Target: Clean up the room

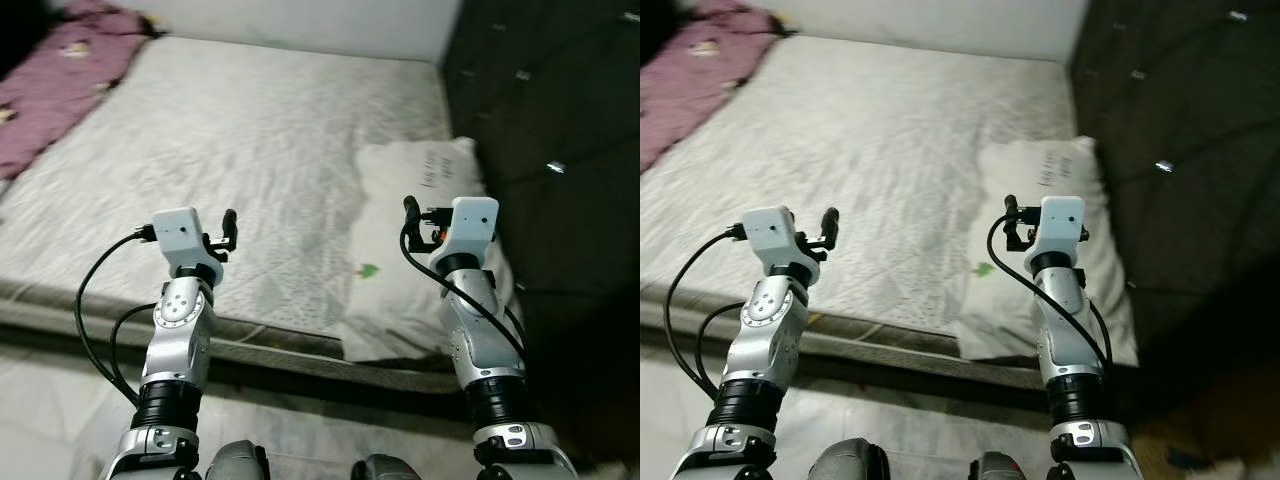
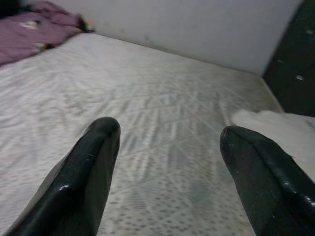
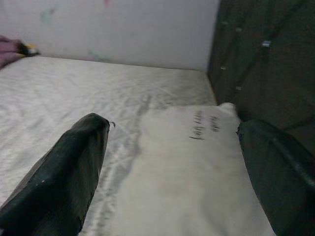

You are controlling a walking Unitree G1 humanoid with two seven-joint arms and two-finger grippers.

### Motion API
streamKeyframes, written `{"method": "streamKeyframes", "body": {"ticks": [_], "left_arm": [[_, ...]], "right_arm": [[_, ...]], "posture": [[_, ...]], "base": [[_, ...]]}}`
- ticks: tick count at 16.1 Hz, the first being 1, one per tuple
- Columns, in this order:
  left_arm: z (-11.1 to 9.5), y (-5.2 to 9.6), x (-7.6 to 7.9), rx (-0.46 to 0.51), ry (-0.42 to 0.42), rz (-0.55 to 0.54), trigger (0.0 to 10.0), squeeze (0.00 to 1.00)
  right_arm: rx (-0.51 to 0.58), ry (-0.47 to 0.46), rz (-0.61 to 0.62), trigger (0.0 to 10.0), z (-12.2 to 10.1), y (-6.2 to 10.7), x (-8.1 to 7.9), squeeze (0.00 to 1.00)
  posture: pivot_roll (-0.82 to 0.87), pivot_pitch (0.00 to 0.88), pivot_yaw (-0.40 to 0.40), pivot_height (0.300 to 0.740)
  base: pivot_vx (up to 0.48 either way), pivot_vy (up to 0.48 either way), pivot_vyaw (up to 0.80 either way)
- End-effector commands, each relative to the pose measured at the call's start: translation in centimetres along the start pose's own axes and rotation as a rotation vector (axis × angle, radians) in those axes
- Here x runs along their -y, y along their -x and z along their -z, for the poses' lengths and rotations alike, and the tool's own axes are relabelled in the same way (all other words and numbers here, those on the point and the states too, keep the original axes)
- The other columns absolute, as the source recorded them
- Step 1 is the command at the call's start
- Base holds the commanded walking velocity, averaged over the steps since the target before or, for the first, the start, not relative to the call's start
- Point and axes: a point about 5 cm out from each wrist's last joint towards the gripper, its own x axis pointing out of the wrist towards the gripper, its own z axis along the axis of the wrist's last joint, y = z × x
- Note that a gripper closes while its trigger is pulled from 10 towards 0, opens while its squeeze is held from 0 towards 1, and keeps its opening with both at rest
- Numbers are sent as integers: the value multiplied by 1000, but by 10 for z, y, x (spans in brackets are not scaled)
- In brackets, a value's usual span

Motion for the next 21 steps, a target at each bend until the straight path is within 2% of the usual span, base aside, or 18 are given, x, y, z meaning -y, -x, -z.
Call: {"method": "streamKeyframes", "body": {"ticks": [1,3,10,13,21], "left_arm": [[-3,0,2,7,1,17,10000,0],[-3,1,4,10,5,33,10000,0],[-4,1,6,15,11,42,10000,0],[-6,0,8,22,22,48,10000,0],[-7,0,9,28,30,46,10000,0]], "right_arm": [[-2,-2,5,10000,-2,-1,1,0],[-7,-1,-1,10000,-1,-1,-1,0],[-13,-2,-9,10000,0,-2,-3,0],[-21,-2,-9,10000,2,-3,-3,0],[-29,-8,-16,10000,3,-4,-3,0]], "posture": [[16,0,-24,740],[16,0,-26,740],[22,0,-24,740],[21,0,-21,740],[20,0,-25,740]], "base": [[0,0,-800],[0,0,-538],[78,0,0],[0,0,-452],[0,446,0]]}}
